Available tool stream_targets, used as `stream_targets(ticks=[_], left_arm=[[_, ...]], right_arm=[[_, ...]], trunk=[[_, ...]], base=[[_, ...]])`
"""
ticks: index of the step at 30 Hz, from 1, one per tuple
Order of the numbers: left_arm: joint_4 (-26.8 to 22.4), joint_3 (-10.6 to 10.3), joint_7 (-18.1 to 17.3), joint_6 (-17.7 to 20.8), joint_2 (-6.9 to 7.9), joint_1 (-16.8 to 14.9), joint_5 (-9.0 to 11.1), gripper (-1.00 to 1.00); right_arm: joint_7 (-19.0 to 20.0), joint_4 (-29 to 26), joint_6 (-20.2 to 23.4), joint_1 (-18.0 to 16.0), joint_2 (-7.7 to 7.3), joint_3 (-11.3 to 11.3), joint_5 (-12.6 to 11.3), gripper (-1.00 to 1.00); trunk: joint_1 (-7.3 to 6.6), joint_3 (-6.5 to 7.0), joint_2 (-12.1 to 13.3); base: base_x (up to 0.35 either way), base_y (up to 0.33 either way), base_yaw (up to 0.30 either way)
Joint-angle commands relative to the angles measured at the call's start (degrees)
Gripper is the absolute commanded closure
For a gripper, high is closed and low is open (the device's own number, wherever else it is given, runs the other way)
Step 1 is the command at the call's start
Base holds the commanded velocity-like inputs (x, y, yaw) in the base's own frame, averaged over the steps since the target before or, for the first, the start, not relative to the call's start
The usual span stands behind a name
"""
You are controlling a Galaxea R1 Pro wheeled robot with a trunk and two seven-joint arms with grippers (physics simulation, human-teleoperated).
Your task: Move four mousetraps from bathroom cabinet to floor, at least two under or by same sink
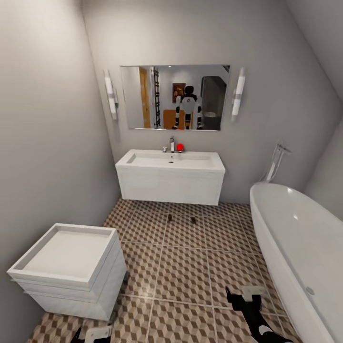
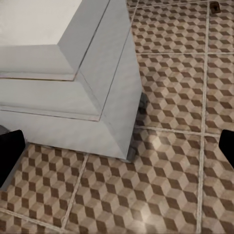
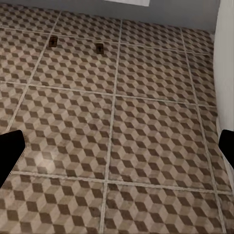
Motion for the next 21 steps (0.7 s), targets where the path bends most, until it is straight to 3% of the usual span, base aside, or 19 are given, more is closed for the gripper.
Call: stream_targets(ticks=[1,21], left_arm=[[0.2,-0.5,0.1,-0.3,-0.05,-0.1,0.5,-1.00],[0.2,-0.5,0.1,-0.3,-0.13,0.2,0.5,-1.00]], right_arm=[[-0.3,0.0,-0.1,0.0,-0.01,0.5,-0.2,-1.00],[-0.3,0.0,-0.1,0.0,0.03,0.5,-0.2,-1.00]], trunk=[[0.04,-0.12,-0.1],[0.04,-0.12,-0.1]], base=[[0.000,0.000,0.204],[0.000,0.000,0.197]])
